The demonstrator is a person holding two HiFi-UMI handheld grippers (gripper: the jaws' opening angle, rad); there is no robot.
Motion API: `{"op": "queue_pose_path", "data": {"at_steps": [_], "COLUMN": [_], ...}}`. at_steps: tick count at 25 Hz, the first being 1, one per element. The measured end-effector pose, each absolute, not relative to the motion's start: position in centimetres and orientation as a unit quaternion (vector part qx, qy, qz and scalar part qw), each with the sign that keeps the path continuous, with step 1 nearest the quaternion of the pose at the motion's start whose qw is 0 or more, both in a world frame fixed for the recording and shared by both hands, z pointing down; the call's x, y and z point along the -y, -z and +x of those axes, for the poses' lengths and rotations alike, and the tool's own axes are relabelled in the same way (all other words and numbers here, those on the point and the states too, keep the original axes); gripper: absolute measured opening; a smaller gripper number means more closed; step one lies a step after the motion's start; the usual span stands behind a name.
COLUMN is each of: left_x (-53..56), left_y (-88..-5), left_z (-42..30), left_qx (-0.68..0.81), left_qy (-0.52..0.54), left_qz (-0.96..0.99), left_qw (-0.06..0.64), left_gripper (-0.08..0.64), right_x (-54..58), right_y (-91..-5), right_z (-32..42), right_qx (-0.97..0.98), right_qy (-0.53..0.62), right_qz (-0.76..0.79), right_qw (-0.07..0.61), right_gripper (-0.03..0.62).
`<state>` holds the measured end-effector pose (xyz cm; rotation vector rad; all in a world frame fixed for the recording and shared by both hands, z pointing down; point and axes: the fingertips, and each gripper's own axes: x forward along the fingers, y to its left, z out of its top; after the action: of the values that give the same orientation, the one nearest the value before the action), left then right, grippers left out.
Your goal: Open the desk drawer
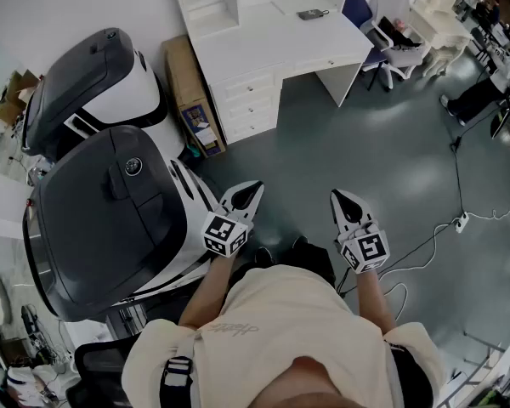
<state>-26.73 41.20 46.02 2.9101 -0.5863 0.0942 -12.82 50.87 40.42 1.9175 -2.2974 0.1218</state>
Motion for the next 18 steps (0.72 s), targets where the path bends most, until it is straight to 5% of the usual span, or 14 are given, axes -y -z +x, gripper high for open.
{"op": "queue_pose_path", "data": {"at_steps": [18], "left_x": [-34.6], "left_y": [-48.2], "left_z": [-21.8], "left_qx": [0.195], "left_qy": [-0.03], "left_qz": [0.973], "left_qw": [0.124], "left_gripper": [0.003], "right_x": [-43.8], "right_y": [-44.0], "right_z": [-6.8], "right_qx": [0.758], "right_qy": [-0.094], "right_qz": [0.642], "right_qw": [0.067], "right_gripper": [-0.002]}}
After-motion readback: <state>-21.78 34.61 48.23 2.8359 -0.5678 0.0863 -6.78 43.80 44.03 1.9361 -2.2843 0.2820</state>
